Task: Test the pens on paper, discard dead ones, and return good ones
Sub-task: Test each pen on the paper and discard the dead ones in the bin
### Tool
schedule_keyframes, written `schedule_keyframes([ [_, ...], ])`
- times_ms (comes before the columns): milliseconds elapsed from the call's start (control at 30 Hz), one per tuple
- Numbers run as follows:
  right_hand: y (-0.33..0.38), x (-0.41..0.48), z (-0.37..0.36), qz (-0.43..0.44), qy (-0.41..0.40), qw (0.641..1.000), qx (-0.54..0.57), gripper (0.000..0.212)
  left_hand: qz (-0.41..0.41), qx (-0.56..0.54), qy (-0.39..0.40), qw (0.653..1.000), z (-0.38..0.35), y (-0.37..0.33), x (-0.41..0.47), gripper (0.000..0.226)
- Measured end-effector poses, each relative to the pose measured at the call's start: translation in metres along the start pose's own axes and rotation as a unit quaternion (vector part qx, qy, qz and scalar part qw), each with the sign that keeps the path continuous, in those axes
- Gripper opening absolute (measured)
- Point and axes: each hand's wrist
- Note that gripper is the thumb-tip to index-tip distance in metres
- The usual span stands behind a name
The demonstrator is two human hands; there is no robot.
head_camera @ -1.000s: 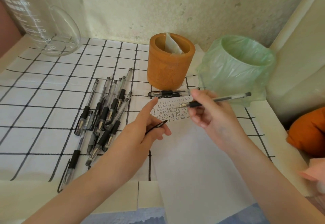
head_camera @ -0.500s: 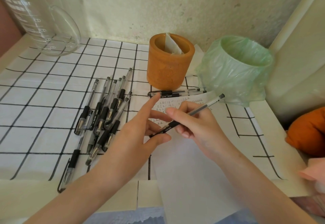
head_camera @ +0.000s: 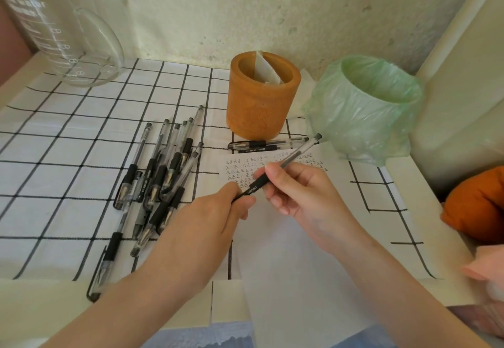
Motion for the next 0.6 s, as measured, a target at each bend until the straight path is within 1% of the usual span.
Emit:
schedule_keyframes([
  [100,-0.001,-0.002,-0.001,-0.003,-0.002,1.000,-0.007,0.025,-0.009,0.104,-0.021,0.994,0.000,-0.004,0.001,0.041],
  [167,-0.001,-0.001,-0.001,-0.002,-0.002,1.000,-0.008,0.026,-0.004,0.124,-0.016,0.992,0.000,-0.004,0.003,0.037],
  [267,-0.002,-0.002,-0.003,-0.001,-0.003,1.000,-0.009,0.026,-0.003,0.126,-0.008,0.992,-0.001,0.000,0.005,0.031],
  [333,-0.006,-0.002,-0.006,-0.002,-0.018,1.000,-0.016,0.025,0.009,0.092,0.000,0.996,-0.002,0.000,0.006,0.031],
  [400,-0.010,0.000,-0.008,-0.003,-0.035,0.999,-0.022,0.026,0.012,0.073,0.008,0.997,-0.004,-0.001,0.007,0.040],
  [467,-0.010,0.004,-0.007,-0.007,-0.052,0.998,-0.023,0.030,0.015,0.100,0.010,0.995,-0.002,-0.003,0.010,0.054],
  [533,-0.005,0.011,0.000,-0.018,-0.079,0.997,-0.010,0.034,0.029,0.135,-0.014,0.990,0.005,-0.002,0.012,0.062],
  [600,0.000,0.019,0.009,-0.042,-0.105,0.994,0.008,0.038,0.027,0.160,-0.070,0.984,0.012,0.006,0.013,0.056],
])
Point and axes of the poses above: each hand's wrist, its own x-axis towards the middle knuckle, its own z-axis out of the back of the hand, y = z × x, and after that the axes turned 14 degrees about z, right-handed
